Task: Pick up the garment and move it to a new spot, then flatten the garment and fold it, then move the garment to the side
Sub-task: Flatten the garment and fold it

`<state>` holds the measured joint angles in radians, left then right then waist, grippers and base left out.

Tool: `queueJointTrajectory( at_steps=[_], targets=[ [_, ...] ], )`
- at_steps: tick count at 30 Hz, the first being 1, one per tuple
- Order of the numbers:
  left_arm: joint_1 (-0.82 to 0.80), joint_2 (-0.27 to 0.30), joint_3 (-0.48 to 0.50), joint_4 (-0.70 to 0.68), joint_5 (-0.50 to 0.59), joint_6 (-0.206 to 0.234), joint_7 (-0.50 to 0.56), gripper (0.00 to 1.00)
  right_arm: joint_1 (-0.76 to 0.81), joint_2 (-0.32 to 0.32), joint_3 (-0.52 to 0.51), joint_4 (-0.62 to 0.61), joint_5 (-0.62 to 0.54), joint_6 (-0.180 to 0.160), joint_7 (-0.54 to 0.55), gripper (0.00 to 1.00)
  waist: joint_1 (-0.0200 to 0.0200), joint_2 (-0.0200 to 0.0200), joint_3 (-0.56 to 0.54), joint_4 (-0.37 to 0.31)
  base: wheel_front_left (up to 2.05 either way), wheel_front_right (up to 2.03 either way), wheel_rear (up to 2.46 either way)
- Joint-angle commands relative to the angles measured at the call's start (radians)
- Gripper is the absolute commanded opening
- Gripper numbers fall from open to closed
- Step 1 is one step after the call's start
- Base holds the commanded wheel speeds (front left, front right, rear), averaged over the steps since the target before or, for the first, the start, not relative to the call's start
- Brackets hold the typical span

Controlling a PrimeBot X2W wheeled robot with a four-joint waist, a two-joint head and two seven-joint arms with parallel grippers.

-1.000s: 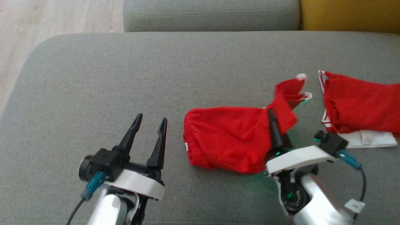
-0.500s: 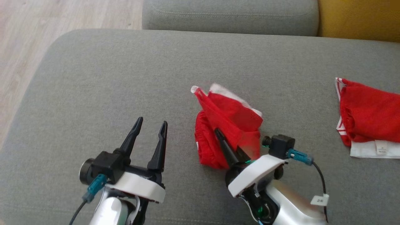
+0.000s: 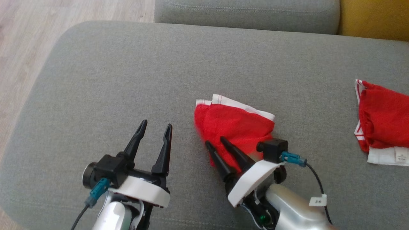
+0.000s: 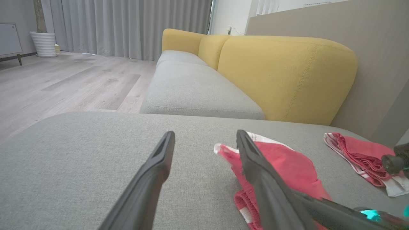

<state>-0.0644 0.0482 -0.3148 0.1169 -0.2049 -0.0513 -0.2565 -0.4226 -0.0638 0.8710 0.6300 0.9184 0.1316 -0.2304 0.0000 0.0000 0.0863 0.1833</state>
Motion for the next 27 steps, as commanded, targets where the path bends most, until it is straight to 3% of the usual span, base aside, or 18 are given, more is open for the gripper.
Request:
queueJointTrajectory(
  at_steps=[1, 9, 17, 20, 27],
  targets=[
    [-0.037, 0.002, 0.023, -0.034, -0.003, 0.006, -0.005, 1.00, -0.029, 0.014, 0.025, -0.025, 0.013, -0.001, -0.018, 1.00, 0.0000, 0.0000, 0.005, 0.003, 0.00, 0.00, 0.00],
    [-0.038, 0.002, 0.026, -0.029, 0.001, 0.002, -0.005, 1.00, -0.046, 0.014, 0.071, 0.049, 0.043, -0.001, 0.003, 1.00, 0.0000, 0.0000, 0.007, 0.001, 0.00, 0.00, 0.00],
    [-0.036, 0.002, 0.046, -0.037, -0.001, 0.010, -0.005, 1.00, -0.101, 0.014, 0.007, 0.080, 0.046, -0.001, -0.023, 1.00, 0.0000, 0.0000, -0.010, -0.053, 0.00, 0.00, 0.00],
    [-0.034, 0.002, 0.062, -0.050, -0.006, 0.010, -0.005, 1.00, -0.128, 0.010, -0.069, 0.081, -0.063, -0.001, -0.030, 1.00, 0.0000, 0.0000, -0.018, -0.081, 0.00, 0.00, 0.00],
    [-0.027, 0.002, 0.092, -0.103, -0.043, 0.016, -0.005, 1.00, -0.021, -0.073, -0.439, -0.109, -0.474, -0.001, -0.031, 1.00, 0.0000, 0.0000, -0.039, -0.126, 0.00, 0.00, 0.00]
  ],
)
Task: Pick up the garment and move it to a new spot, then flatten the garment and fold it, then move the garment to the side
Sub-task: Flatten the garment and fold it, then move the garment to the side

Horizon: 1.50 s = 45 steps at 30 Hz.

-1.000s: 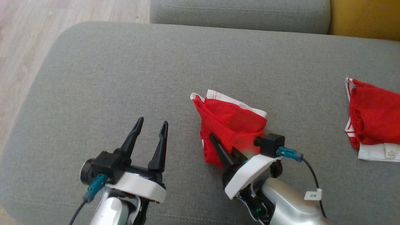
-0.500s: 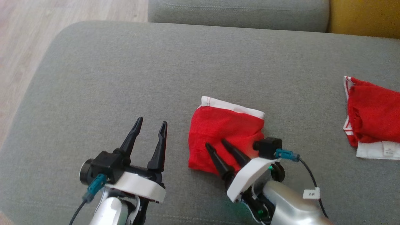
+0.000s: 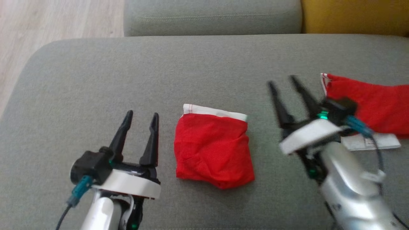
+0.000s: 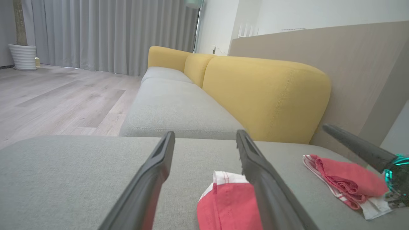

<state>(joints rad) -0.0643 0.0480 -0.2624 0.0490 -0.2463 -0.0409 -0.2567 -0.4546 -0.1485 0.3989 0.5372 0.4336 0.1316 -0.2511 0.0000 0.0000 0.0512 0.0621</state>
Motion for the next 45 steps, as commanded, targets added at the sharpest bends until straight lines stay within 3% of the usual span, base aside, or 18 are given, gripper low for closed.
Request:
queueJointTrajectory(
  at_steps=[1, 6, 10, 16, 21, 30, 37, 45],
  targets=[
    [-0.027, 0.002, 0.043, -0.043, -0.004, 0.005, -0.005, 1.00, 0.043, 0.008, -0.022, -0.053, -0.036, -0.001, -0.010, 1.00, 0.0000, 0.0000, -0.006, -0.008, 0.00, 0.00, 0.00],
    [-0.012, 0.002, 0.052, -0.063, -0.008, 0.004, -0.005, 1.00, 0.207, 0.023, -0.218, -0.260, -0.236, -0.001, 0.014, 1.00, 0.0000, 0.0000, -0.015, -0.022, 0.00, 0.00, 0.00],
    [0.011, 0.002, 0.043, -0.054, -0.004, -0.004, -0.005, 1.00, 0.325, 0.050, -0.293, -0.406, -0.349, -0.001, 0.058, 1.00, 0.0000, 0.0000, -0.015, -0.028, 0.00, 0.00, 0.00],
    [0.060, 0.002, 0.045, -0.045, 0.024, -0.012, -0.005, 1.00, 0.431, 0.075, -0.302, -0.504, -0.477, -0.001, 0.077, 1.00, 0.0000, 0.0000, -0.019, -0.035, 0.00, 0.00, 0.00],
    [0.084, 0.002, 0.052, -0.071, 0.038, -0.007, -0.005, 1.00, 0.469, 0.091, -0.321, -0.513, -0.490, -0.001, 0.071, 1.00, 0.0000, 0.0000, -0.023, -0.033, 0.00, 0.00, 0.00],
    [0.067, 0.002, 0.040, -0.072, 0.032, -0.005, -0.005, 1.00, 0.460, 0.097, -0.281, -0.499, -0.463, -0.001, 0.099, 1.00, 0.0000, 0.0000, 0.002, -0.018, 0.00, 0.00, 0.00],
    [0.020, 0.002, 0.030, -0.069, 0.026, -0.014, -0.005, 1.00, 0.380, 0.098, -0.200, -0.431, -0.306, -0.001, 0.158, 1.00, 0.0000, 0.0000, 0.083, 0.016, 0.00, 0.00, 0.00],
    [-0.026, 0.002, 0.019, -0.053, 0.026, -0.027, -0.005, 1.00, 0.250, 0.098, -0.092, -0.238, -0.099, -0.001, 0.220, 1.00, 0.0000, 0.0000, 0.153, 0.058, 0.00, 0.00, 0.00]
  ],
)
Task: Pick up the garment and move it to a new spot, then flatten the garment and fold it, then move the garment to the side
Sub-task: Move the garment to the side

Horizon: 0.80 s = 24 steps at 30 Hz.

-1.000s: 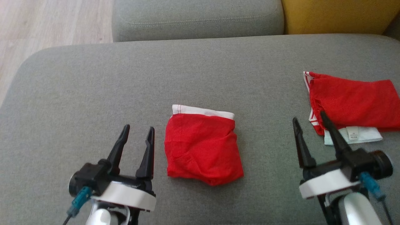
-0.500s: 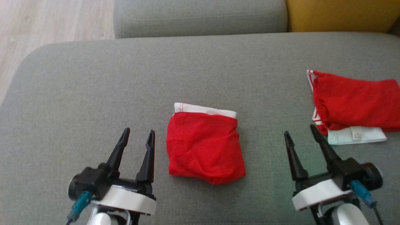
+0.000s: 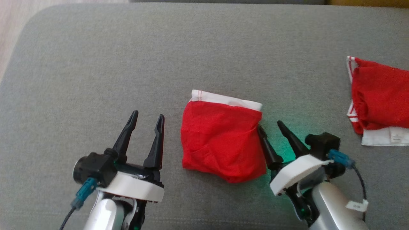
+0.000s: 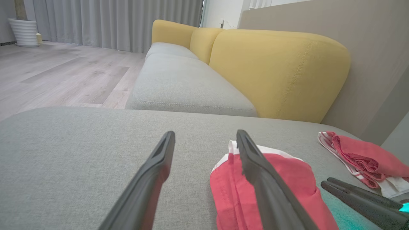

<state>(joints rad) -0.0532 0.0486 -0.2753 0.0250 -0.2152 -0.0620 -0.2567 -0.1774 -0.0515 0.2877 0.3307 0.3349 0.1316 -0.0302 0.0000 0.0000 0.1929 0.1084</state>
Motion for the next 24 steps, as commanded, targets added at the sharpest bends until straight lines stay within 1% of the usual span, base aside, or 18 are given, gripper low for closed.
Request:
queueJointTrajectory(
  at_steps=[1, 3, 6, 11, 12, 13, 15, 17, 21, 22, 24],
  targets=[
    [-0.041, 0.002, 0.032, -0.027, -0.005, -0.007, -0.005, 1.00, -0.041, 0.001, 0.035, -0.005, 0.012, -0.001, 0.001, 1.00, 0.0000, 0.0000, 0.015, 0.015, 0.00, 0.00, 0.00],
    [-0.048, 0.002, 0.030, -0.024, -0.005, -0.009, -0.005, 1.00, -0.065, 0.001, 0.064, 0.049, 0.038, -0.001, 0.008, 1.00, 0.0000, 0.0000, 0.021, 0.022, 0.00, 0.00, 0.00],
    [-0.057, 0.002, 0.024, -0.020, -0.006, -0.010, -0.005, 1.00, -0.095, 0.001, 0.096, 0.124, 0.043, -0.001, 0.010, 1.00, 0.0000, 0.0000, 0.026, 0.033, 0.00, 0.00, 0.00],
    [-0.070, 0.002, 0.025, -0.020, -0.007, -0.007, -0.005, 1.00, -0.139, 0.001, 0.156, 0.205, 0.085, -0.001, 0.009, 1.00, 0.0000, 0.0000, 0.035, 0.038, 0.00, 0.00, 0.00],
    [-0.071, 0.002, 0.026, -0.020, -0.007, -0.006, -0.005, 1.00, -0.148, 0.001, 0.168, 0.217, 0.085, -0.001, 0.007, 0.75, 0.0000, 0.0000, 0.036, 0.037, 0.00, 0.00, 0.00],
    [-0.072, 0.002, 0.027, -0.020, -0.006, -0.006, -0.005, 1.00, -0.159, 0.001, 0.179, 0.228, 0.076, -0.001, 0.002, 0.00, 0.0000, 0.0000, 0.036, 0.035, 0.00, 0.00, 0.00],
    [-0.073, 0.002, 0.028, -0.021, -0.003, -0.005, -0.005, 1.00, -0.177, 0.001, 0.208, 0.247, 0.038, -0.001, -0.008, 0.00, 0.0000, 0.0000, 0.037, 0.027, 0.00, 0.00, 0.00],
    [-0.073, 0.002, 0.031, -0.022, 0.000, -0.005, -0.005, 1.00, -0.196, 0.001, 0.211, 0.266, -0.017, -0.001, -0.030, 0.00, 0.0000, 0.0000, 0.034, 0.016, 0.00, 0.00, 0.00],
    [-0.073, 0.002, 0.039, -0.030, 0.005, -0.004, -0.005, 1.00, -0.237, 0.001, 0.163, 0.295, -0.201, -0.001, -0.096, 0.00, 0.0000, 0.0000, 0.027, -0.016, 0.00, 0.00, 0.00],
    [-0.073, 0.002, 0.039, -0.030, 0.005, -0.004, -0.005, 1.00, -0.237, 0.001, 0.163, 0.295, -0.201, -0.001, -0.096, 0.00, 0.0000, 0.0000, 0.027, -0.016, 0.00, 0.00, 0.00],
    [-0.073, 0.002, 0.042, -0.036, 0.006, -0.005, -0.005, 1.00, -0.250, -0.014, 0.134, 0.287, -0.283, -0.001, -0.124, 0.00, 0.0000, 0.0000, 0.023, -0.036, 0.00, 0.00, 0.00]
  ],
)
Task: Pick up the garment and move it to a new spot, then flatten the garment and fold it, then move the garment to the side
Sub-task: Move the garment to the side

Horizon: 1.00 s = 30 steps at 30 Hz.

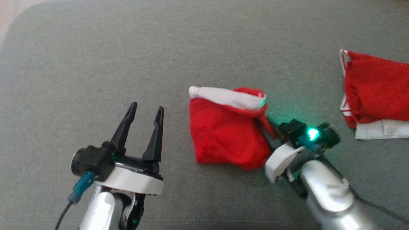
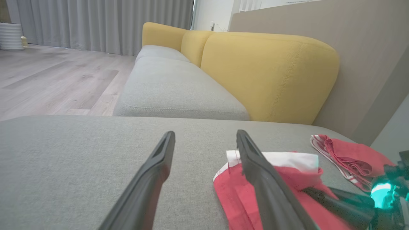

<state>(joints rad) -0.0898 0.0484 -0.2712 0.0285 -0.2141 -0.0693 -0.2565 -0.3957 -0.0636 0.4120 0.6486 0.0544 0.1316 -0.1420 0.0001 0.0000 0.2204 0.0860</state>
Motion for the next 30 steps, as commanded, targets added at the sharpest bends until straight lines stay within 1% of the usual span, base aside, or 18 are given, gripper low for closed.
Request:
queueJointTrajectory(
  at_steps=[1, 4, 7, 8, 12, 14, 17, 19, 21, 24, 30],
  targets=[
    [-0.035, 0.002, 0.040, -0.043, 0.006, 0.001, -0.005, 1.00, -0.037, -0.019, 0.000, -0.042, -0.042, -0.001, -0.023, 0.00, -0.0001, 0.0000, -0.006, -0.026, 0.00, 0.00, 0.00],
    [-0.033, 0.002, 0.046, -0.053, 0.008, -0.001, -0.005, 1.00, -0.046, -0.090, -0.017, -0.093, -0.121, -0.001, -0.036, 0.00, -0.0001, 0.0000, -0.009, -0.062, 0.00, 0.00, 0.00],
    [-0.033, 0.002, 0.044, -0.059, 0.012, -0.005, -0.005, 1.00, -0.050, -0.187, -0.009, -0.160, -0.139, -0.001, -0.031, 0.00, -0.0001, 0.0000, -0.007, -0.097, 0.00, 0.00, 0.00],
    [-0.035, 0.002, 0.044, -0.063, 0.017, -0.008, -0.005, 1.00, -0.058, -0.262, 0.007, -0.202, -0.125, -0.001, -0.007, 0.00, -0.0001, 0.0000, -0.001, -0.120, 0.00, 0.00, 0.00],
    [-0.045, 0.002, 0.048, -0.071, 0.027, -0.016, -0.005, 1.00, -0.099, -0.417, 0.050, -0.262, -0.064, -0.001, 0.056, 0.00, -0.0001, 0.0000, 0.026, -0.159, 0.00, 0.00, 0.00],
    [-0.052, 0.002, 0.047, -0.072, 0.032, -0.021, -0.005, 1.00, -0.130, -0.487, 0.075, -0.281, -0.027, -0.001, 0.080, 0.00, -0.0001, 0.0000, 0.042, -0.173, 0.00, 0.00, 0.00],
    [-0.065, 0.002, 0.046, -0.073, 0.039, -0.029, -0.005, 1.00, -0.186, -0.557, 0.076, -0.287, 0.029, -0.001, 0.112, 0.00, -0.0001, 0.0000, 0.067, -0.187, 0.00, 0.00, 0.00],
    [-0.074, 0.002, 0.045, -0.074, 0.041, -0.033, -0.005, 1.00, -0.218, -0.583, 0.051, -0.272, 0.050, -0.001, 0.135, 0.00, -0.0001, 0.0000, 0.082, -0.190, 0.00, 0.00, 0.00],
    [-0.082, 0.002, 0.043, -0.075, 0.042, -0.036, -0.005, 1.00, -0.241, -0.586, 0.005, -0.245, 0.065, -0.001, 0.167, 0.00, -0.0001, 0.0000, 0.094, -0.190, 0.00, 0.00, 0.00],
    [-0.091, 0.002, 0.040, -0.076, 0.041, -0.040, -0.005, 1.00, -0.250, -0.578, -0.058, -0.205, 0.064, -0.001, 0.216, 0.00, -0.0001, 0.0000, 0.108, -0.184, 0.00, 0.00, 0.00],
    [-0.098, 0.002, 0.048, -0.079, 0.041, -0.046, -0.005, 1.00, -0.234, -0.547, -0.140, -0.162, 0.025, -0.001, 0.297, 0.00, -0.0001, 0.0000, 0.129, -0.173, 0.00, 0.00, 0.00]
  ],
)
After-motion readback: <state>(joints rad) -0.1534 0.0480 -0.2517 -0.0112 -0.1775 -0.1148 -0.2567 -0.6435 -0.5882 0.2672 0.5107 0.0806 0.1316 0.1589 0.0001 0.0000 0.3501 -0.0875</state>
